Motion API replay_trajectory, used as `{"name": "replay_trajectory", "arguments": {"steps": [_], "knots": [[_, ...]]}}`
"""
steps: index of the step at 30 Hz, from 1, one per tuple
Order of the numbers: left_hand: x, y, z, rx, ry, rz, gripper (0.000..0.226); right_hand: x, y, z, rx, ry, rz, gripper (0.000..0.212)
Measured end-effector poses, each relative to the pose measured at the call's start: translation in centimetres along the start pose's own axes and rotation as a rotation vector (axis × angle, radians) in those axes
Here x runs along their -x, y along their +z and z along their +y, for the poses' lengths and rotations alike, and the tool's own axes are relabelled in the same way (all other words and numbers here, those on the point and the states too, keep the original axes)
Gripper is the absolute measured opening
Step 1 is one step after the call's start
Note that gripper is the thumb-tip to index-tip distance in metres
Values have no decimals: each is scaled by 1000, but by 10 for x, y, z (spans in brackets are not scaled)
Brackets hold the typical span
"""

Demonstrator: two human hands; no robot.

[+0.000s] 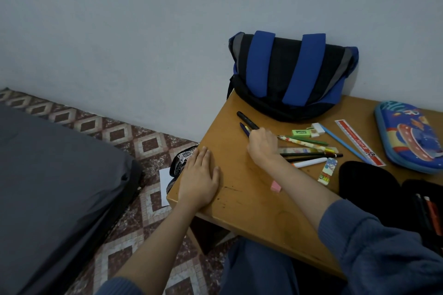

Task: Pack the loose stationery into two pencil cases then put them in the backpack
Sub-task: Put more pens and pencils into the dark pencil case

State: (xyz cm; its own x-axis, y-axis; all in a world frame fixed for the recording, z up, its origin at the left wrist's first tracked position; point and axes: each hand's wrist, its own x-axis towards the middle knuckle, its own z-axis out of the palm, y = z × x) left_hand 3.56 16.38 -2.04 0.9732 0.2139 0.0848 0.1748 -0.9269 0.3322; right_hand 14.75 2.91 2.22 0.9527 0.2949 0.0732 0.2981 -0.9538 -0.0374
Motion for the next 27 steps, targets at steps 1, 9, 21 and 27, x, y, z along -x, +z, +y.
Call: {"name": "replay_trajectory", "arguments": {"steps": [1, 9, 21, 27], "knots": [[0, 0, 0, 1, 1, -1, 58, 0, 0, 0, 19, -15, 5, 22], [1, -1, 0, -1, -8, -15, 59, 3, -4, 5, -114, -2, 23, 22], [-5, -13, 9, -51, -50, -136, 54, 24, -40, 58, -982, 307, -76, 17], [4, -14, 67, 76, -6, -73, 49, 45, -56, 104, -1039, 402, -17, 7]]}}
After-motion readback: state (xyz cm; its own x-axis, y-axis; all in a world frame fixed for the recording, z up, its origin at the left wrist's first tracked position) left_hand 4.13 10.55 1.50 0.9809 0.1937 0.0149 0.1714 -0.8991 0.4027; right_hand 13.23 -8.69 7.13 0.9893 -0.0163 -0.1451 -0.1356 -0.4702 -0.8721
